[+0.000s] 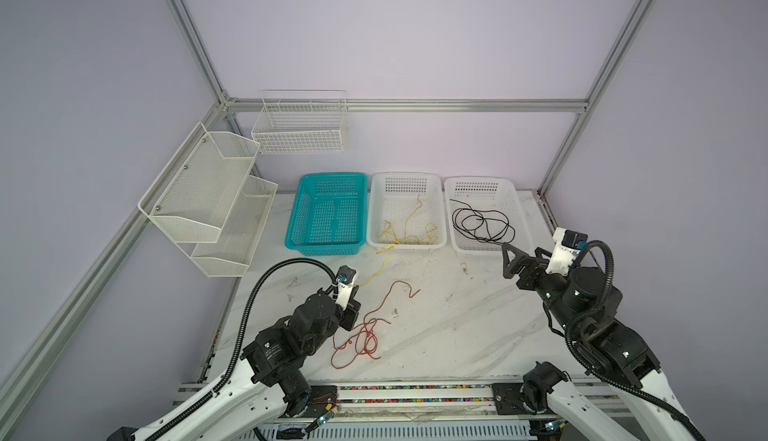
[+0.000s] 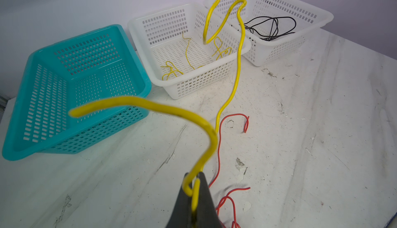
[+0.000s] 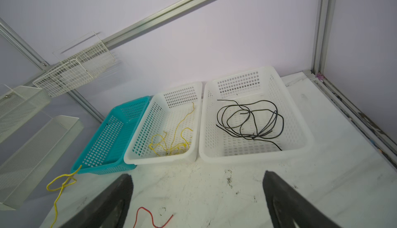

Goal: Untangle the cables
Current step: 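Withdraw the right gripper toward the robot, away from the baskets, then carry the yellow wire end with the left gripper over the middle basket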

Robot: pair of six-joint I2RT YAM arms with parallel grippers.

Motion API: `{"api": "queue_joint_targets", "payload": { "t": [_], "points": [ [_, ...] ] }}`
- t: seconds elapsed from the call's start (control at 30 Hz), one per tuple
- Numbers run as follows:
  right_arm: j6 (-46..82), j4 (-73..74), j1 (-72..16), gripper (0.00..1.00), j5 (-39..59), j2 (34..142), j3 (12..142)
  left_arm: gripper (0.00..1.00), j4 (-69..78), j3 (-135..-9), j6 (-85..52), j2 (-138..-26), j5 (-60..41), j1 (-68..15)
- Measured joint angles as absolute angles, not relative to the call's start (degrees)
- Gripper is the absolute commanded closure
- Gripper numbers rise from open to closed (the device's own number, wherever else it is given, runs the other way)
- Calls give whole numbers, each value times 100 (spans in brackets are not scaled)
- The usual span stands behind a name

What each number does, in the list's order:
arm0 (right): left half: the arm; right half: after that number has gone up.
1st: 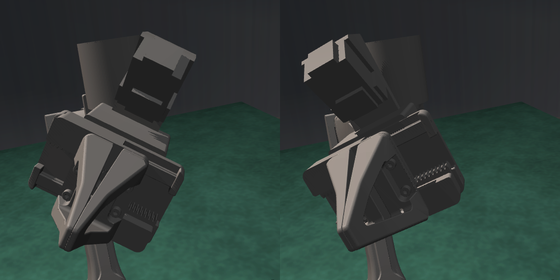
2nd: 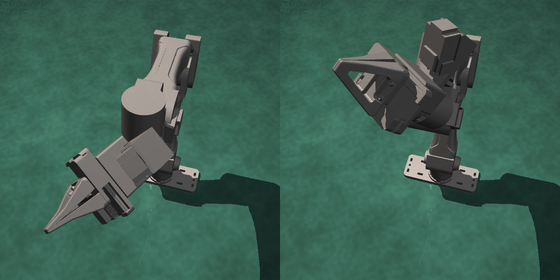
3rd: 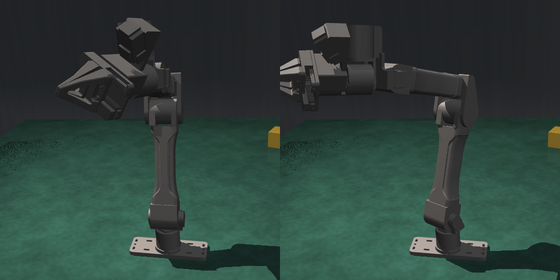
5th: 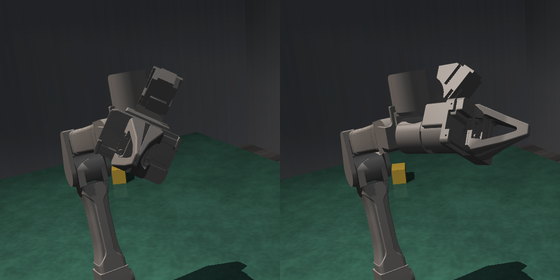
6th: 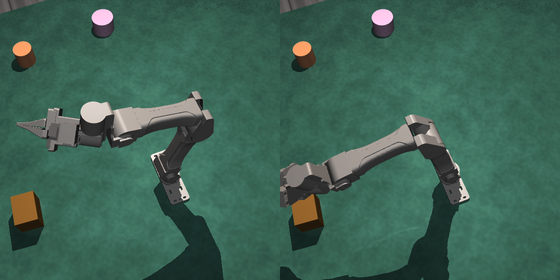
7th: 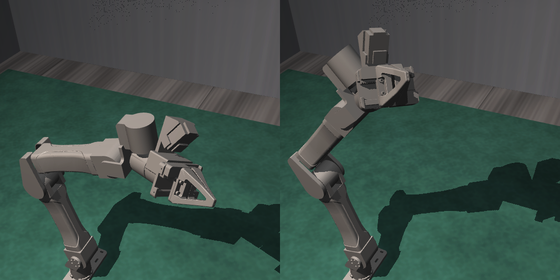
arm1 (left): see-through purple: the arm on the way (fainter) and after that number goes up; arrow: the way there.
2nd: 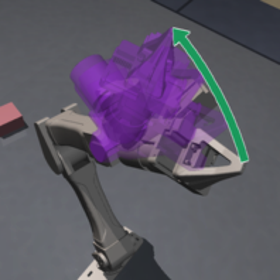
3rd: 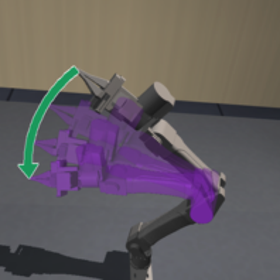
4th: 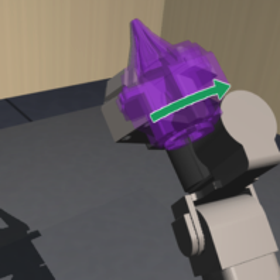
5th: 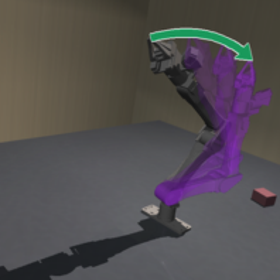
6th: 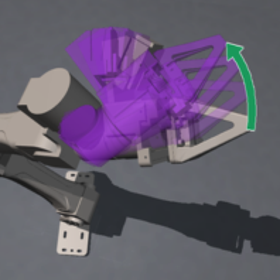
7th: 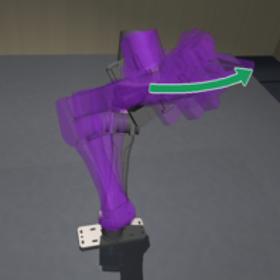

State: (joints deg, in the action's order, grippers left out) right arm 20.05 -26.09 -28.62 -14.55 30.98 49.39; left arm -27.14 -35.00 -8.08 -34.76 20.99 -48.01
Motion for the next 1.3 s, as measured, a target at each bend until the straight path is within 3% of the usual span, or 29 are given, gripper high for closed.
{"api": "queue_joint_targets", "payload": {
  "t": [0.87, 1.3],
  "points": [
    [2003, -2515, -2862, 3, -1581, 2447, 4644, 100, -1955, -3518, -1636, -4637, 2099, -4801],
    [1984, -2508, -2862, 3, -1704, 2355, 4633, 100, -1350, -4392, -1518, -6348, 1940, -4560]
  ]
}}
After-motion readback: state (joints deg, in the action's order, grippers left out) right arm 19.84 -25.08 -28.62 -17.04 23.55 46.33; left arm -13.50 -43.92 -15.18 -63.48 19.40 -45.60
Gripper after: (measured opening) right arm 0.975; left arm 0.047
